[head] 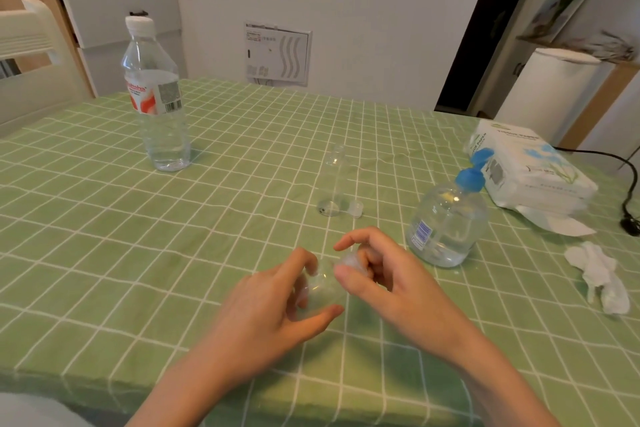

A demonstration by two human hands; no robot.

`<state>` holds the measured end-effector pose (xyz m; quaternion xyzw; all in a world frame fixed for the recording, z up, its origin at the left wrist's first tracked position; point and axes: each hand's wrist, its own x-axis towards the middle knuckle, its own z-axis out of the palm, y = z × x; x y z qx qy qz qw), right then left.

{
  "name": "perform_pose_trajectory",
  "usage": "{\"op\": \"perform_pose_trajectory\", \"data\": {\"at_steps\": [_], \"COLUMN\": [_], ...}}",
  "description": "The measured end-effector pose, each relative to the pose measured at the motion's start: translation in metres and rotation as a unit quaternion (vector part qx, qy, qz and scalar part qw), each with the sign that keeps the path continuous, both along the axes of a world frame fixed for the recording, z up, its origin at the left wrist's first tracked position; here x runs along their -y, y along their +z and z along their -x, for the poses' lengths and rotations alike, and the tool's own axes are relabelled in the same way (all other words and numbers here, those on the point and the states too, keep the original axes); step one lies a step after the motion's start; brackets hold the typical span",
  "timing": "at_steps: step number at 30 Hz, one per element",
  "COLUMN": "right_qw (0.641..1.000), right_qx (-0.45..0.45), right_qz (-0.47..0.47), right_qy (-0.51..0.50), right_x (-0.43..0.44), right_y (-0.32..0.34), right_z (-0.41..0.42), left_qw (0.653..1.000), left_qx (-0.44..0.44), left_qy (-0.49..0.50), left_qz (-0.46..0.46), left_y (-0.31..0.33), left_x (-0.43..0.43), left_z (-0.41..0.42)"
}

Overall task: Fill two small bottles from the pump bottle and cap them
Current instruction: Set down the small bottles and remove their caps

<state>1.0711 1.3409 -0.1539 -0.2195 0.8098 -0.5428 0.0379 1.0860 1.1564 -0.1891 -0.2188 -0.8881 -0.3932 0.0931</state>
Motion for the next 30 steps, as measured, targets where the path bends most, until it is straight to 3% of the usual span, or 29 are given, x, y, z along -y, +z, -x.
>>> {"op": "perform_pose_trajectory", "data": {"at_steps": [18,30], "right_qw": [1.000,0.998], "right_qx": [-0.008,-0.036], "right_qz": [-0.012,0.022], "right_qy": [-0.001,0.041], "right_x": [-0.005,-0.016], "right_y": [0.006,0.021], "right_z": [-0.001,-0.001], "left_qw": [1.000,0.986], "left_qx": [-0.015,0.091], "left_qy": [0.006,-0.083], "left_qz": [0.025,-0.113], "left_y": [0.002,0.002], "left_x": [0.000,0.007], "left_z": [0.001,0.012]}}
